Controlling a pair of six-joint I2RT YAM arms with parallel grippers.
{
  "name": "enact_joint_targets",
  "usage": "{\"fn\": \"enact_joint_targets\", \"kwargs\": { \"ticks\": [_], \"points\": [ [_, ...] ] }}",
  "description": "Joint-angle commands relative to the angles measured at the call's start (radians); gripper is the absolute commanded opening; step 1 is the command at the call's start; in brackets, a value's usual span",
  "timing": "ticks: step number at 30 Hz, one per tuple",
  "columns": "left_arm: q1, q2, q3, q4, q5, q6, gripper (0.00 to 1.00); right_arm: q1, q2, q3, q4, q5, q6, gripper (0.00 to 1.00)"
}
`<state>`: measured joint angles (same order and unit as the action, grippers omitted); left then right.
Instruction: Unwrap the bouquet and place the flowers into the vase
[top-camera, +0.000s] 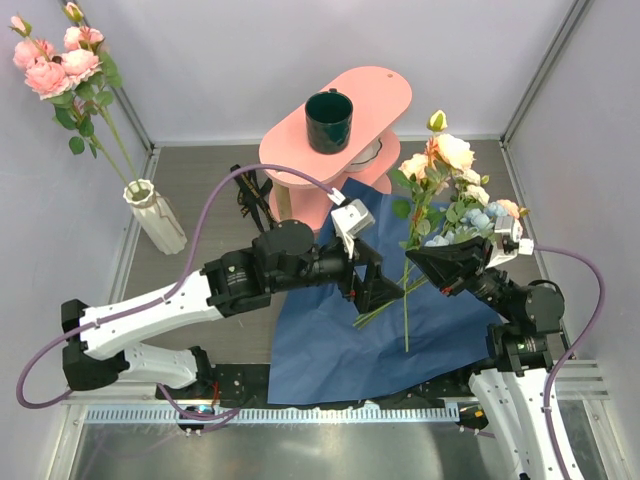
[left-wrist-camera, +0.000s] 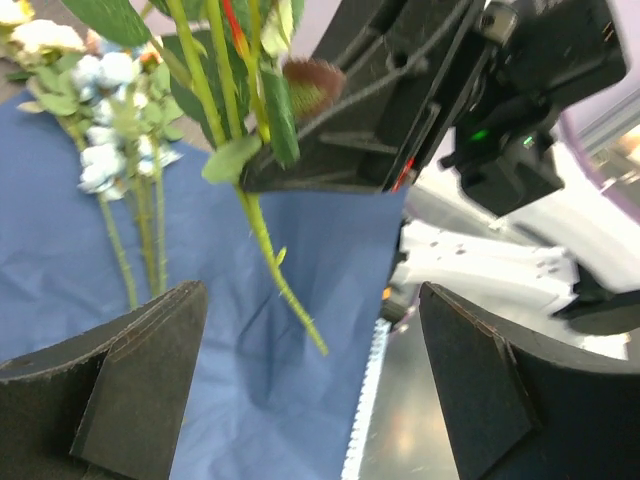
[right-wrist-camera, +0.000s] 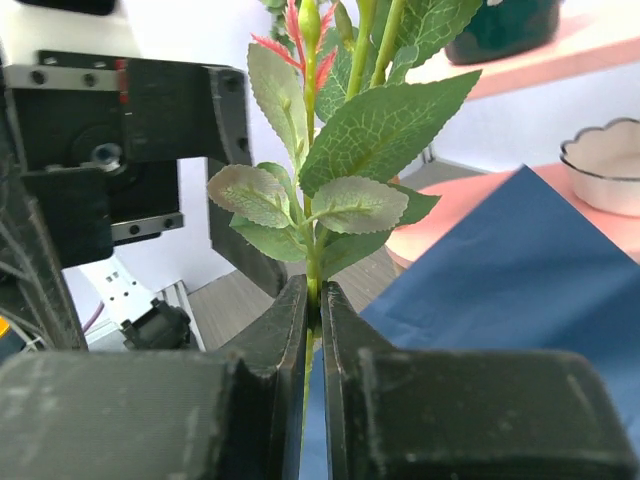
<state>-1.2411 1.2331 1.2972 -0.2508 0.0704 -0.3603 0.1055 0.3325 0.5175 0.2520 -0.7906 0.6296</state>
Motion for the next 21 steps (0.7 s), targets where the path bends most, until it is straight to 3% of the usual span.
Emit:
{"fn": "enact_joint_targets", "kwargs": {
  "ticks": [1, 10, 15, 21],
  "points": [
    [0.028, 0.032, 0.022, 0.183, 0.14, -0.204, 0.91, 0.002, -0.009, 0.049, 0.161, -0.09, 0.047, 0.01],
    [0.055, 0.16, 0.085, 0.229, 0.244, -0.287, 0.67, 0.003, 0.008, 0.042, 0.245, -0.133, 0.119, 0.01],
    [0.055, 0.164, 0.085, 0.223, 0.241, -0.286, 0.52, 0.002, 0.008, 0.053, 0.231, -0.131, 0.121, 0.01],
    [0.058, 0.147, 0.085, 0.193, 0.244, -0.27, 0.42, 0.003, 0.01, 0.052, 0.222, -0.134, 0.111, 0.01]
  ]
}}
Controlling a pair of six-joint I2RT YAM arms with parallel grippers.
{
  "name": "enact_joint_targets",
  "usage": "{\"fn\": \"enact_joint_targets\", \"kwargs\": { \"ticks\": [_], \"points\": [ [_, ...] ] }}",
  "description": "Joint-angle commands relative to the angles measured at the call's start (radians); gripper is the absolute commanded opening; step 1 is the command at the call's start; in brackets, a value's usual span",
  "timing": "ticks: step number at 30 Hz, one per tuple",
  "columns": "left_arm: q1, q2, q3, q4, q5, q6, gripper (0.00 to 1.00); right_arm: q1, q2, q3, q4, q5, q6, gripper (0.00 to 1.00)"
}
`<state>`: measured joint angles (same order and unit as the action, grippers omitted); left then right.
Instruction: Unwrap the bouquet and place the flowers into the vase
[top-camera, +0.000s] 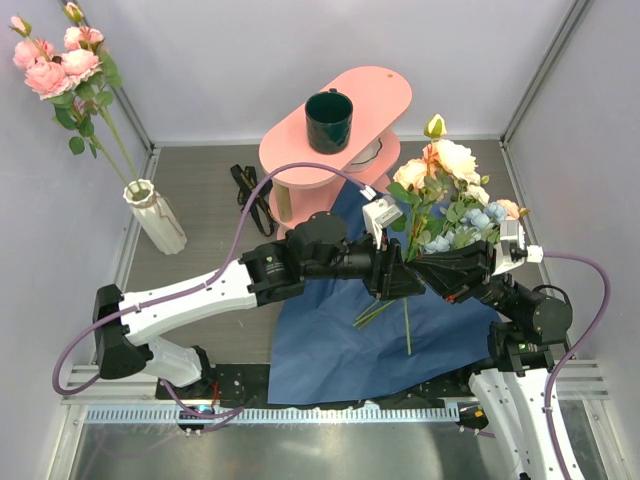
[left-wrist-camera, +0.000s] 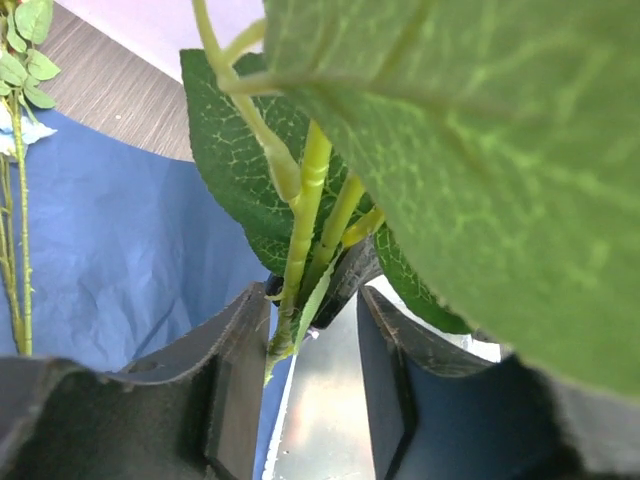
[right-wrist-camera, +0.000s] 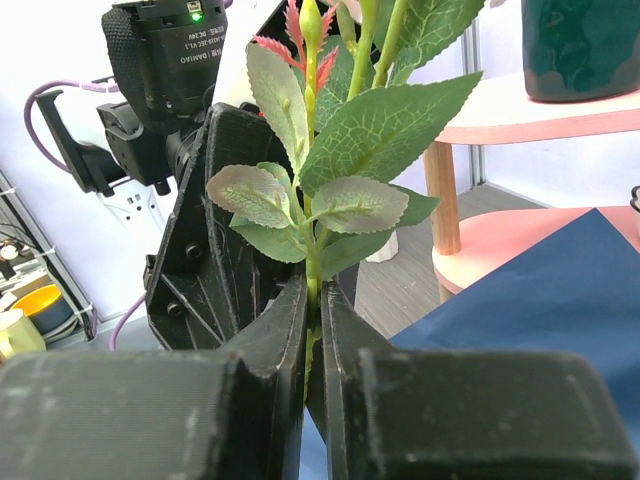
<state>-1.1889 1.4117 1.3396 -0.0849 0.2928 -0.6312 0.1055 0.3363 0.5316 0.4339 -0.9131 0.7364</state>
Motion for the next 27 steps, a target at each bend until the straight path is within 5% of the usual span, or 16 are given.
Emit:
{"fn": "enact_joint_targets", "kwargs": {
  "ticks": [1, 12, 19, 22, 23, 26, 27],
  "points": [
    [0.008, -0.04, 0.043, 0.021, 0.02, 0.004, 0.41, 0.003, 0.009, 0.038, 0.04, -0.012, 0.004, 0.01],
    [0.031, -0.08, 0.02, 0.008, 0.022, 0.002, 0.23, 0.003, 0.004, 0.033, 0.04, -0.017, 0.008, 0.01],
    [0.031, -0.082, 0.029, -0.012, 0.008, 0.021, 0.0, 0.003, 0.004, 0.033, 0.037, -0.023, 0.015, 0.01],
    [0.031, -0.097, 0.05, -0.083, -0.021, 0.068, 0.0, 0.002, 0.003, 0.047, -0.028, -0.003, -0.015, 0.19],
    [0.031, -0.103, 0.064, -0.107, -0.033, 0.083, 0.0, 0.003, 0.001, 0.056, -0.067, 0.031, -0.037, 0.42],
    [0.031, -0.149, 0.096, -0.223, -0.112, 0.157, 0.0, 0.003, -0.009, 0.102, -0.262, 0.155, -0.153, 0.75],
    [0.031, -0.181, 0.102, -0.255, -0.136, 0.178, 0.0, 0.003, -0.011, 0.114, -0.306, 0.187, -0.201, 0.77]
  ]
}}
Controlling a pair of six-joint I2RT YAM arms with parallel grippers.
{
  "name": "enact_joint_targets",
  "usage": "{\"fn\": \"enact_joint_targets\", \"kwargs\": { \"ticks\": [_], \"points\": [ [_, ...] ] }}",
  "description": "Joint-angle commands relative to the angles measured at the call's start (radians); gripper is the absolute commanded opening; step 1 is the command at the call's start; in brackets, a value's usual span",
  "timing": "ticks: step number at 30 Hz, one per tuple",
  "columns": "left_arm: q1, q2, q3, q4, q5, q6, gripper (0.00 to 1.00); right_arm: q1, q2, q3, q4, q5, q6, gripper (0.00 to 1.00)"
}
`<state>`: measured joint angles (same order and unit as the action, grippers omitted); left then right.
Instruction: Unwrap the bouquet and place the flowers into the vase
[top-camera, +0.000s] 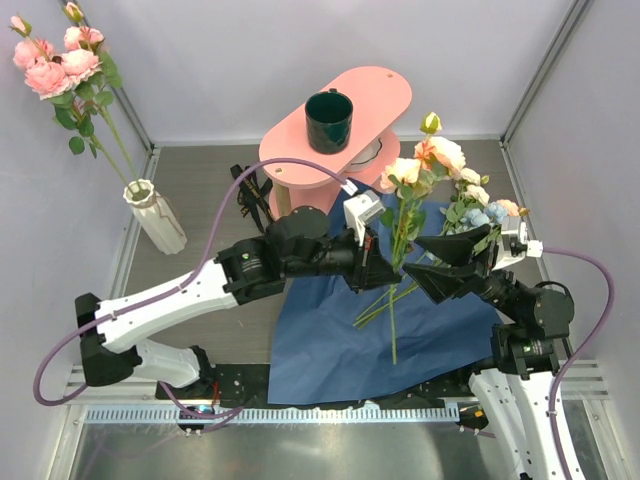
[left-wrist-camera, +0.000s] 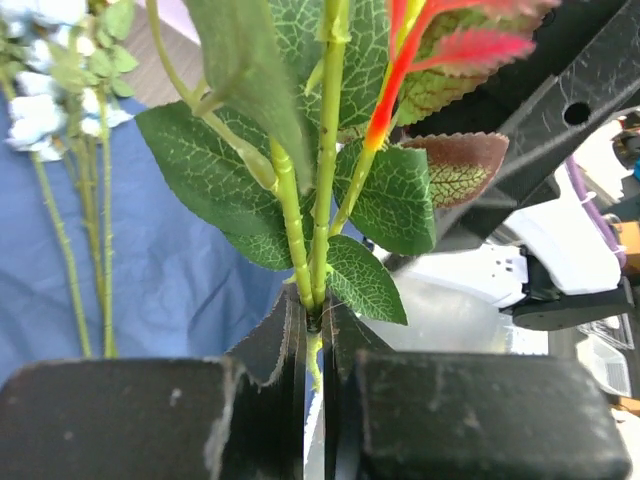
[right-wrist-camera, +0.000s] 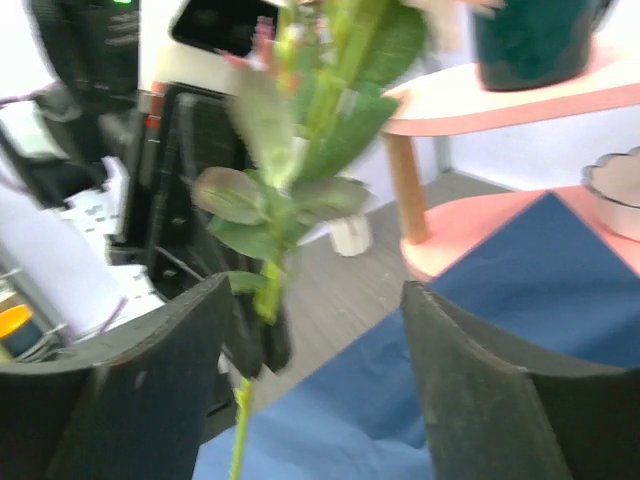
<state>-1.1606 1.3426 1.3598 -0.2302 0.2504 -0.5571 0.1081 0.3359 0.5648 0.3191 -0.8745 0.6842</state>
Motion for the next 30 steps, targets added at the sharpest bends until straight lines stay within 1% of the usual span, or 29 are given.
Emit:
{"fn": "enact_joint_targets", "kwargs": {
  "ticks": [1, 2, 3, 4, 5, 6, 7, 8, 9, 10, 11, 12, 14, 15, 17, 18, 19, 21, 22, 24, 25, 26, 27, 28, 29, 30],
  "points": [
    [0.004, -0.128, 0.088, -0.173, -0.117, 0.143, 0.0, 0.001, -0.011, 0.107, -0.271, 0.188, -0.166, 0.8],
    [0.002, -0.146, 0.102, -0.205, -0.178, 0.163, 0.0, -0.001, -0.012, 0.119, -0.305, 0.248, -0.184, 0.8],
    [0.004, -0.18, 0.111, -0.274, -0.212, 0.181, 0.0, 0.001, -0.011, 0.132, -0.374, 0.281, -0.208, 0.8],
    [0.004, -0.198, 0.131, -0.311, -0.242, 0.218, 0.0, 0.001, -0.012, 0.145, -0.396, 0.307, -0.218, 0.8],
    [0.002, -0.213, 0.146, -0.351, -0.346, 0.235, 0.0, 0.001, -0.011, 0.148, -0.411, 0.348, -0.225, 0.8],
    [0.002, -0.229, 0.163, -0.432, -0.408, 0.249, 0.0, 0.001, -0.012, 0.15, -0.437, 0.362, -0.232, 0.8],
    [0.002, -0.258, 0.197, -0.47, -0.462, 0.279, 0.0, -0.001, -0.014, 0.149, -0.446, 0.376, -0.245, 0.8],
    [0.004, -0.27, 0.214, -0.506, -0.587, 0.287, 0.0, 0.001, -0.014, 0.145, -0.452, 0.385, -0.248, 0.8],
    [0.002, -0.284, 0.231, -0.573, -0.656, 0.292, 0.0, 0.001, -0.015, 0.142, -0.456, 0.396, -0.25, 0.8],
    [0.004, -0.299, 0.27, -0.604, -0.724, 0.293, 0.0, -0.001, -0.015, 0.135, -0.457, 0.4, -0.255, 0.8],
    [0.006, -0.307, 0.289, -0.635, -0.858, 0.298, 0.0, -0.001, -0.018, 0.13, -0.456, 0.402, -0.255, 0.8],
    [0.006, -0.31, 0.307, -0.687, -0.913, 0.301, 0.0, 0.001, -0.018, 0.126, -0.457, 0.408, -0.255, 0.8],
    [0.018, -0.319, 0.352, -0.716, -1.04, 0.322, 0.0, 0.001, -0.018, 0.122, -0.456, 0.41, -0.255, 0.8],
    [0.025, -0.321, 0.36, -0.721, -1.145, 0.338, 0.0, 0.001, -0.018, 0.122, -0.456, 0.413, -0.255, 0.8],
    [0.067, -0.33, 0.358, -0.69, -1.215, 0.391, 0.0, 0.001, -0.018, 0.118, -0.457, 0.416, -0.255, 0.8],
    [0.087, -0.333, 0.351, -0.635, -1.261, 0.451, 0.0, 0.001, -0.018, 0.115, -0.456, 0.416, -0.255, 0.8],
    [0.143, -0.338, 0.34, -0.609, -1.266, 0.474, 0.0, -0.001, -0.02, 0.113, -0.456, 0.416, -0.255, 0.8],
    [0.208, -0.338, 0.34, -0.545, -1.251, 0.508, 0.0, 0.001, -0.021, 0.11, -0.46, 0.413, -0.252, 0.8],
    [0.269, -0.333, 0.344, -0.526, -1.232, 0.514, 0.0, 0.001, -0.021, 0.109, -0.462, 0.413, -0.25, 0.8],
    [0.332, -0.301, 0.346, -0.486, -1.189, 0.517, 0.0, -0.001, -0.028, 0.107, -0.466, 0.411, -0.249, 0.8],
    [0.404, -0.278, 0.36, -0.486, -1.104, 0.504, 0.0, 0.001, -0.031, 0.106, -0.466, 0.411, -0.249, 0.8],
    [0.444, -0.254, 0.37, -0.494, -1.067, 0.491, 0.0, 0.001, -0.035, 0.103, -0.466, 0.417, -0.249, 0.8],
    [0.482, -0.194, 0.386, -0.517, -1.029, 0.478, 0.0, 0.001, -0.034, 0.098, -0.466, 0.422, -0.25, 0.8],
    [0.56, -0.171, 0.418, -0.526, -0.969, 0.447, 0.0, 0.001, -0.035, 0.096, -0.466, 0.425, -0.249, 0.8],
    [0.597, -0.151, 0.427, -0.526, -0.946, 0.439, 0.0, 0.001, -0.037, 0.095, -0.466, 0.427, -0.249, 0.8],
    [0.661, -0.126, 0.43, -0.502, -0.935, 0.428, 0.0, 0.001, -0.035, 0.092, -0.466, 0.427, -0.249, 0.8]
  ]
}}
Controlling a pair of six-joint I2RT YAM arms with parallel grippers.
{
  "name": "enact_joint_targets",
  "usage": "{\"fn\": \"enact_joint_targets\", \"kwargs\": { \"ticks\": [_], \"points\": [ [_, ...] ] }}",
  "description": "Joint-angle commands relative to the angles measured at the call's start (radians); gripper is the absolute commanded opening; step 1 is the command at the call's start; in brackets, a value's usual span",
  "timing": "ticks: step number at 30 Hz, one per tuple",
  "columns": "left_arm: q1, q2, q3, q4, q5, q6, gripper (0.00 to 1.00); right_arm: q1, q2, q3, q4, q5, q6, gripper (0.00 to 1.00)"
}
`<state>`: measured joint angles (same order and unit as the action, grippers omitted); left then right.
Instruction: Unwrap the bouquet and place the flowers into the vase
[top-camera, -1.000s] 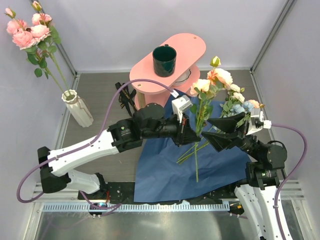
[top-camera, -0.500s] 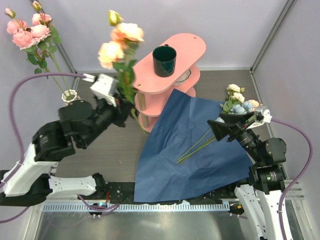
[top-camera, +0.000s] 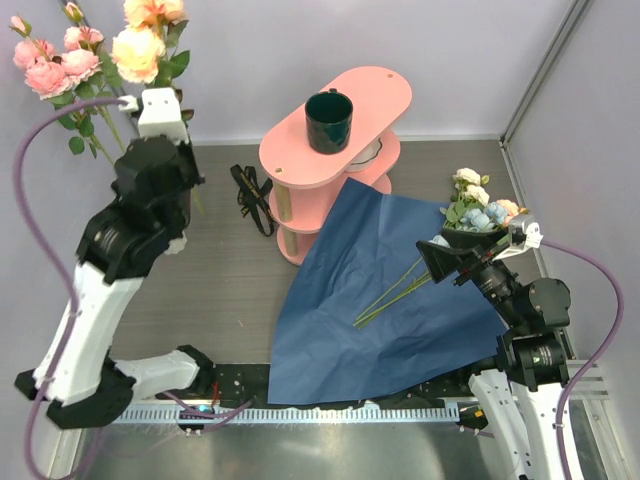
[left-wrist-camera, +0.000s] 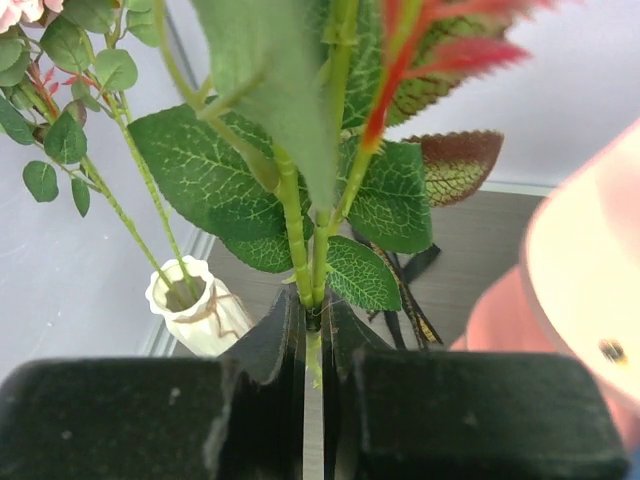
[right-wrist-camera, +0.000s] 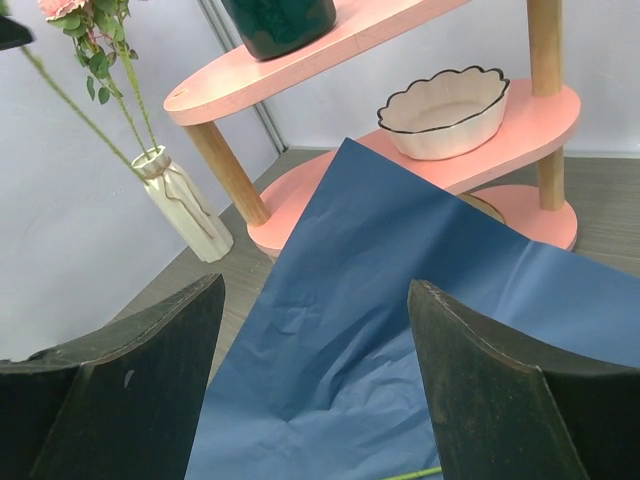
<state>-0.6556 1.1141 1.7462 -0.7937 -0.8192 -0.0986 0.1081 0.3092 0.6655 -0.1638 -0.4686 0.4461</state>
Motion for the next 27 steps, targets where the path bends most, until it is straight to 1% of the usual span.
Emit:
{"fn": "enact_joint_targets", "kwargs": {
  "ticks": [1, 2, 3, 4, 5, 6, 8, 9, 11, 14, 15, 16, 17, 18, 19, 23, 27],
  "points": [
    [0.189, 0.107, 0.039, 0.085, 0.141, -0.041, 0.0, -0.001, -0.012, -0.01, 0.014, 0.019, -0.009, 0.8],
    [0.22, 0.113, 0.03, 0.109, 0.137, -0.05, 0.0, -0.001, -0.012, -0.012, 0.014, 0.018, -0.007, 0.8],
    [0.287, 0.118, 0.018, 0.157, 0.134, -0.065, 0.0, -0.001, -0.015, -0.012, 0.014, 0.016, -0.007, 0.8],
    [0.325, 0.14, 0.021, 0.162, 0.132, -0.09, 0.0, 0.001, -0.015, -0.01, 0.015, 0.016, -0.007, 0.8],
    [0.361, 0.151, 0.024, 0.177, 0.135, -0.151, 0.0, 0.001, -0.013, -0.009, 0.015, 0.018, -0.009, 0.8],
    [0.425, 0.161, 0.024, 0.186, 0.135, -0.174, 0.0, -0.001, -0.013, -0.004, 0.015, 0.019, -0.01, 0.8],
    [0.473, 0.188, 0.029, 0.217, 0.124, -0.228, 0.0, -0.001, -0.01, -0.001, 0.015, 0.018, -0.012, 0.8],
    [0.494, 0.196, 0.03, 0.237, 0.08, -0.228, 0.0, -0.001, -0.013, -0.001, 0.015, 0.016, -0.011, 0.8],
    [0.501, 0.204, 0.041, 0.293, 0.036, -0.21, 0.0, -0.001, -0.015, -0.004, 0.014, 0.012, -0.01, 0.8],
    [0.502, 0.208, 0.045, 0.382, -0.053, -0.135, 0.0, 0.002, -0.01, -0.006, 0.021, 0.01, -0.009, 0.8],
    [0.501, 0.21, 0.044, 0.407, -0.079, -0.092, 0.0, 0.001, -0.009, -0.006, 0.024, 0.008, -0.007, 0.8],
    [0.501, 0.211, 0.039, 0.436, -0.14, -0.063, 0.0, 0.001, -0.01, -0.006, 0.026, 0.007, -0.004, 0.8],
    [0.502, 0.211, 0.033, 0.502, -0.161, -0.04, 0.0, 0.001, -0.009, -0.007, 0.03, 0.004, -0.006, 0.8],
    [0.501, 0.211, 0.017, 0.533, -0.184, -0.015, 0.0, -0.001, -0.009, -0.009, 0.032, 0.004, -0.003, 0.8],
    [0.502, 0.214, 0.009, 0.566, -0.216, 0.041, 0.0, 0.001, -0.009, -0.009, 0.033, 0.002, -0.003, 0.8],
    [0.504, 0.234, -0.017, 0.724, -0.291, 0.164, 0.0, 0.001, -0.013, -0.01, 0.037, 0.001, -0.001, 0.8],
    [0.504, 0.259, -0.031, 0.743, -0.297, 0.177, 0.0, 0.001, -0.016, -0.01, 0.037, -0.001, -0.001, 0.8]
  ]
}}
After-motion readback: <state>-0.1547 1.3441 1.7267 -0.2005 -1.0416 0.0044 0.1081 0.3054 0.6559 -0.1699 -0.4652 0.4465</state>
